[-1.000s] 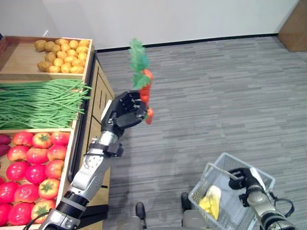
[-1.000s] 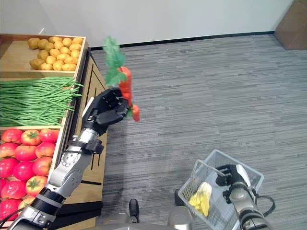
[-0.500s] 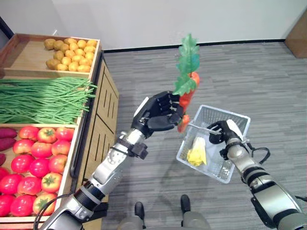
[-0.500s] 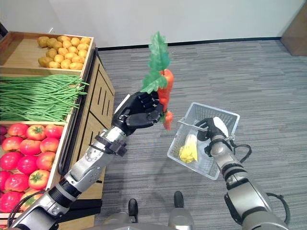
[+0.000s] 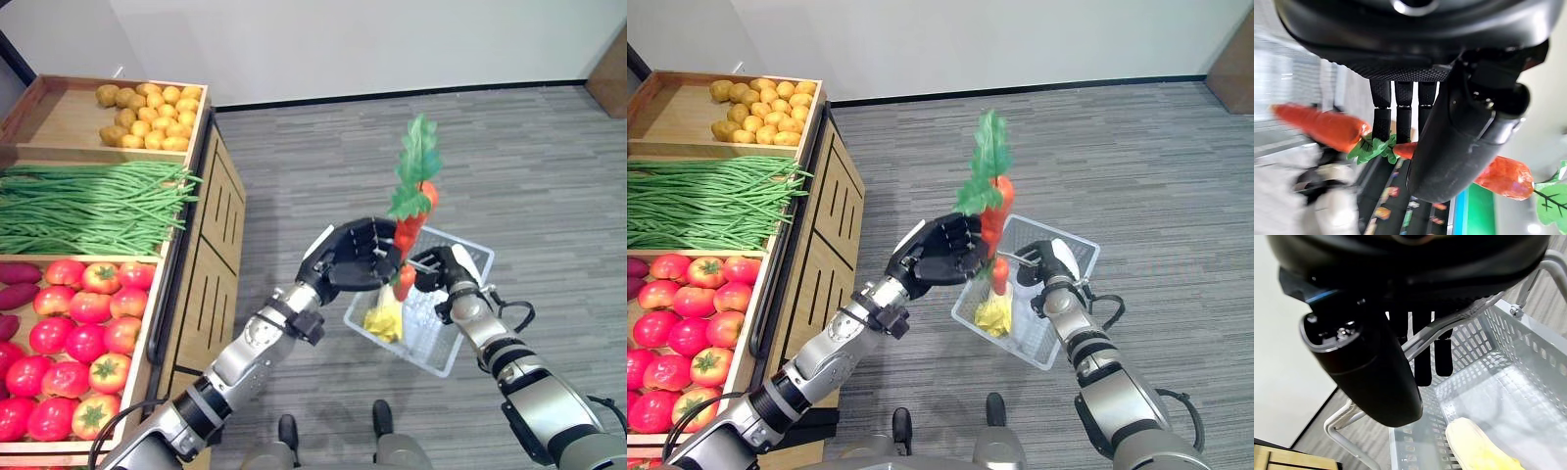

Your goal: Get the vegetables into the basket

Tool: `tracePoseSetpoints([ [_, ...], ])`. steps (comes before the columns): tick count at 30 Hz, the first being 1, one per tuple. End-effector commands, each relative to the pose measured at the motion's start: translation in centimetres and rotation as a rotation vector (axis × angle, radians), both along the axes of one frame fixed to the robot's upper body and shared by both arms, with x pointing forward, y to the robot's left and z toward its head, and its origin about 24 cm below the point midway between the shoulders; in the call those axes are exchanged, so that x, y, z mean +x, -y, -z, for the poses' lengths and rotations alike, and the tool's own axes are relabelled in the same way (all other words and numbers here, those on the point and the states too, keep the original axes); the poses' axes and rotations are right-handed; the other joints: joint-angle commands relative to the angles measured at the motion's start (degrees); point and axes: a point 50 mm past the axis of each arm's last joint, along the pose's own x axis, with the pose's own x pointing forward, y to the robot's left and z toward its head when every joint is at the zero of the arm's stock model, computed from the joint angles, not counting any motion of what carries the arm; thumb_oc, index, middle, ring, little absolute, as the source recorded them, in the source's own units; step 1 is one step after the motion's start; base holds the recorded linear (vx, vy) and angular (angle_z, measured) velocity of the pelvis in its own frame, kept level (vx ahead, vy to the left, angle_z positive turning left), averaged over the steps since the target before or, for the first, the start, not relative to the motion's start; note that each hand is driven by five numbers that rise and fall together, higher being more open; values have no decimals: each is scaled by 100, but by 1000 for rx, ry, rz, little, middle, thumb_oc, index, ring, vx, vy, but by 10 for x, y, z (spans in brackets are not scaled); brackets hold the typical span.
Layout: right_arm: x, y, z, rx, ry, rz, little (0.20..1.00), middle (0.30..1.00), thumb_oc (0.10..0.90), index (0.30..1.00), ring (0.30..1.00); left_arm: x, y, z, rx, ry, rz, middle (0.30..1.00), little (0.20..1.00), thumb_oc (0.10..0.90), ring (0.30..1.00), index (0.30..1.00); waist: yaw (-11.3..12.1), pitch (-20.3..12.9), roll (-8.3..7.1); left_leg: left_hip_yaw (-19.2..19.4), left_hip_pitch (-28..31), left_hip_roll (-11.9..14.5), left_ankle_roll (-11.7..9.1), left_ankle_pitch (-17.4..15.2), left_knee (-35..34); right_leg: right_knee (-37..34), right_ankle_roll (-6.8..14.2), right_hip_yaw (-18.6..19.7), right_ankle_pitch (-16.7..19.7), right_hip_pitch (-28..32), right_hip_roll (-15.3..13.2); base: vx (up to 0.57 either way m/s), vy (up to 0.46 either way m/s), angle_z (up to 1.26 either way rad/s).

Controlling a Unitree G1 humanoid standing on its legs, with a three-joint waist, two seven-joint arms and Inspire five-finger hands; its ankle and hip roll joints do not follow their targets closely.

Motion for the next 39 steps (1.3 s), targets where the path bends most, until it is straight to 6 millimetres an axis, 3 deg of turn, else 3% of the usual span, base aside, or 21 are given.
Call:
tracePoseSetpoints([
  [1, 53, -29, -111, 17, 439, -97, 300, 300, 400, 300, 300, -5, 14, -27, -87, 127, 129, 300, 300, 400, 300, 300, 83, -322, -223, 5, 182, 259, -218, -423, 11, 2, 297, -189, -385, 221, -166, 0, 0, 0],
  [8, 55, -41, -120, 43, 480, -140, 300, 300, 400, 300, 300, -6, 15, -15, -36, 104, 127, 300, 300, 400, 300, 300, 73, -299, -247, 15, 164, 250, -206, -431, 11, 2, 296, -178, -370, 185, -183, 0, 0, 0],
  [17, 44, -83, -117, 243, 551, -229, 300, 300, 400, 300, 300, 6, 19, 27, 65, -21, -88, 300, 300, 400, 300, 300, 37, -319, -309, 36, 141, 286, -201, -412, 11, 2, 269, -172, -379, 174, -163, 2, -3, -1],
  [20, 27, -112, -125, 408, 622, -337, 300, 300, 400, 300, 300, 11, 15, 57, 221, -66, -204, 300, 300, 400, 300, 300, -23, -372, -339, 70, 189, 305, -219, -427, 11, 2, 271, -172, -414, 214, -143, 0, 0, 0],
  [23, 15, -125, -131, 500, 658, -404, 300, 300, 400, 300, 300, 13, 8, 69, 283, -95, -281, 300, 300, 400, 300, 300, -54, -396, -359, 99, 200, 325, -232, -425, 11, 2, 265, -166, -425, 219, -129, 0, 0, 0],
  [29, -2, -135, -134, 519, 667, -515, 300, 300, 400, 300, 300, 21, -8, 79, 344, -134, -417, 300, 300, 400, 300, 300, -112, -450, -377, 132, 235, 343, -249, -433, 11, 2, 258, -155, -424, 245, -117, -1, -1, -1],
  [39, -25, -130, -92, 444, 509, -576, 300, 300, 400, 300, 300, 32, -29, 78, 393, -119, -570, 300, 300, 400, 300, 300, -199, -488, -385, 181, 281, 366, -264, -445, 11, 2, 248, -159, -445, 285, -100, 2, -1, -2],
])
